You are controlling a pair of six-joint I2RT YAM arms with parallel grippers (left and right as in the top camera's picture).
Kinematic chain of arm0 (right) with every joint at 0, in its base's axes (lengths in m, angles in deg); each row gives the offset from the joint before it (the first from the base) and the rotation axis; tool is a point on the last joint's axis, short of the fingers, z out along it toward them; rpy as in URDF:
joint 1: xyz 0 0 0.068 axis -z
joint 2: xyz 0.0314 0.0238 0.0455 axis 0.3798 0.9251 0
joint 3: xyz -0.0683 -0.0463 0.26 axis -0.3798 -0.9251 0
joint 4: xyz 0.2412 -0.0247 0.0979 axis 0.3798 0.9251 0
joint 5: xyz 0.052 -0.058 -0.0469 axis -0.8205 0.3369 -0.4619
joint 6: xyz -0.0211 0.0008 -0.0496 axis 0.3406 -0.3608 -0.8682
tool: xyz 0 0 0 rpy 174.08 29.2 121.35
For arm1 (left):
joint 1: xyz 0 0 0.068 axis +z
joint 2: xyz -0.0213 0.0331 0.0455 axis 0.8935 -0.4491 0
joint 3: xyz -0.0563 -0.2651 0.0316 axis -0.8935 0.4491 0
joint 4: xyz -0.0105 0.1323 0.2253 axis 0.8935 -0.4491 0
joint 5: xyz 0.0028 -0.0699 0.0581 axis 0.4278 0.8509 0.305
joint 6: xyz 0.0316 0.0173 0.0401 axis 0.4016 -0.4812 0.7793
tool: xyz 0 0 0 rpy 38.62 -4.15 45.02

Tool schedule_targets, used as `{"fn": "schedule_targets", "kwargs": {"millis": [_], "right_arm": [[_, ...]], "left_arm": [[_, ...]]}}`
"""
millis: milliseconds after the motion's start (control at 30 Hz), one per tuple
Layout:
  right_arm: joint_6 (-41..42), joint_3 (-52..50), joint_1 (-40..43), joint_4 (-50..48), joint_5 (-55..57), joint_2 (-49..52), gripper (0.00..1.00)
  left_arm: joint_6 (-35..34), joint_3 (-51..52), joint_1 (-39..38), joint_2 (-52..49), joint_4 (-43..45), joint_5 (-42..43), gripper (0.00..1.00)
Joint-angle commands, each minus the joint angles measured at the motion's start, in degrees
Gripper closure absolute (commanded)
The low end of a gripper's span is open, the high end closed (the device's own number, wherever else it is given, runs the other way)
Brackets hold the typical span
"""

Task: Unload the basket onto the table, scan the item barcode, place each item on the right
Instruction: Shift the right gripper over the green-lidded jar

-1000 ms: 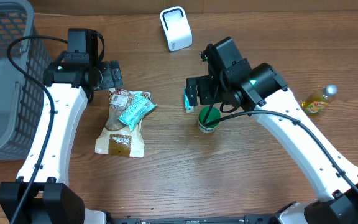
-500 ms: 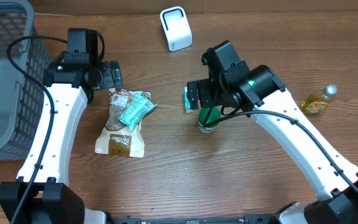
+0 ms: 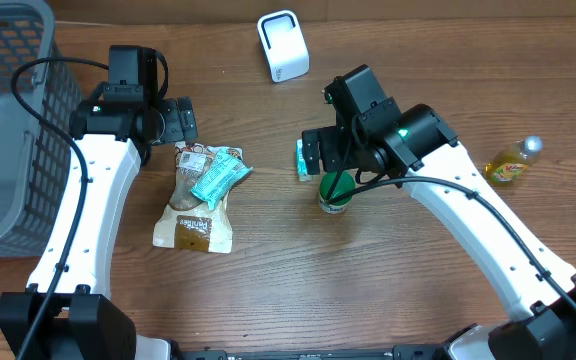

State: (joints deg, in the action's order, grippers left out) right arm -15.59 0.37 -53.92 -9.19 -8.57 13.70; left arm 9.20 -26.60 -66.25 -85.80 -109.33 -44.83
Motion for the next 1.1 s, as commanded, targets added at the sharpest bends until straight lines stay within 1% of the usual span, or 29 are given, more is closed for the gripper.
{"fn": "schedule_targets", "kwargs": {"millis": [0,433,700,933,1067], "right_arm": [[0.4,-0.3,-0.2,-0.3,2.7,1.4,0.0],[0.5,-0.3,-0.2,-0.2,2.5,7.8,0.0],[0.6,-0.3,-0.2,1.2,2.5,9.8,0.0],[6.5,-0.3,-0.2,3.1,2.5,9.9,0.0],[8.2,-0.4,-0.2,4.0,2.5,9.9,0.0]], "left_arm": [[0.7,-0.4,0.3,0.4,0.1,-0.8,0.01],[0.7,-0.4,0.3,0.4,0.1,-0.8,0.0],[0.7,-0.4,0.3,0.4,0.1,-0.8,0.01],[0.7,-0.4,0.3,0.4,0.1,-0.8,0.0],[0.7,-0.4,0.3,0.4,0.1,-0.8,0.0]]}}
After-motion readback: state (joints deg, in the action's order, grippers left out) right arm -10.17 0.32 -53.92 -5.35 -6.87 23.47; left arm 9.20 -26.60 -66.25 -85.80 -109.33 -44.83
